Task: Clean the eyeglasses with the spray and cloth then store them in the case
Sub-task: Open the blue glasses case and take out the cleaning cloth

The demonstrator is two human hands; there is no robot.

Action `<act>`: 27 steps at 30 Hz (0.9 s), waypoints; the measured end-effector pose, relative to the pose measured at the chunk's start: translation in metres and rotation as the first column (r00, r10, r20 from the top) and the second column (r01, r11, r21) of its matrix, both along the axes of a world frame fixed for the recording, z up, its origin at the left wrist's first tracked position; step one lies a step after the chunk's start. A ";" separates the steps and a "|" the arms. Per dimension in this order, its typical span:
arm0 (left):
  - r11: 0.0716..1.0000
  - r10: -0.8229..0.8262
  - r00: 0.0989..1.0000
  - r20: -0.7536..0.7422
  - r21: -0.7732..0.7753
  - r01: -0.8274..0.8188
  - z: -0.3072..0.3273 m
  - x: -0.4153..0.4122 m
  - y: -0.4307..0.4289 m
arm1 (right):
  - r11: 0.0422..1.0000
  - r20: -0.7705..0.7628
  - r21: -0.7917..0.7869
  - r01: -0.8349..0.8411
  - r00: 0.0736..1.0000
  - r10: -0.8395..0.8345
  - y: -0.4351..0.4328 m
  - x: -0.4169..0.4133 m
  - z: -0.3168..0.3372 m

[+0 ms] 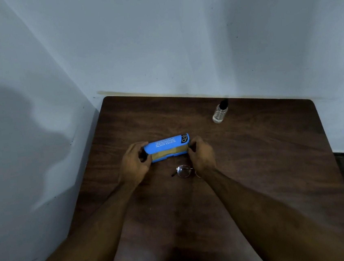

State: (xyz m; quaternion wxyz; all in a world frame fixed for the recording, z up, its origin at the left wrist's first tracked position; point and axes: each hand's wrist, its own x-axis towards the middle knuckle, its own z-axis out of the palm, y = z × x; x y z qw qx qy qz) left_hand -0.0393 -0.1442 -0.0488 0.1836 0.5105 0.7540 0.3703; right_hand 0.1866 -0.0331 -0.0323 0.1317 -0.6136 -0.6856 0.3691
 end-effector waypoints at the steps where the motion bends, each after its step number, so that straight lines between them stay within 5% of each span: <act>1: 1.000 -0.006 1.000 0.011 0.001 0.006 -0.001 -0.001 0.000 | 1.000 -0.008 -0.010 0.011 1.000 -0.011 0.001 0.000 0.000; 8: 0.989 0.115 0.982 0.151 -0.106 -0.100 0.001 -0.011 0.010 | 0.998 -0.034 -0.014 0.061 0.998 -0.062 0.004 -0.001 -0.001; 13: 0.936 0.329 0.760 0.560 -0.299 -0.185 0.010 -0.026 0.041 | 0.998 -0.045 0.006 0.063 0.997 -0.062 0.004 0.000 -0.002; 22: 0.837 0.527 0.684 0.504 -0.448 -0.314 0.004 -0.024 0.069 | 0.998 -0.029 0.001 0.056 0.998 -0.056 0.003 -0.002 -0.005; 27: 0.810 0.556 0.743 0.371 -0.441 -0.387 0.003 -0.019 0.069 | 0.998 -0.003 -0.026 0.054 0.999 -0.054 0.004 -0.004 -0.001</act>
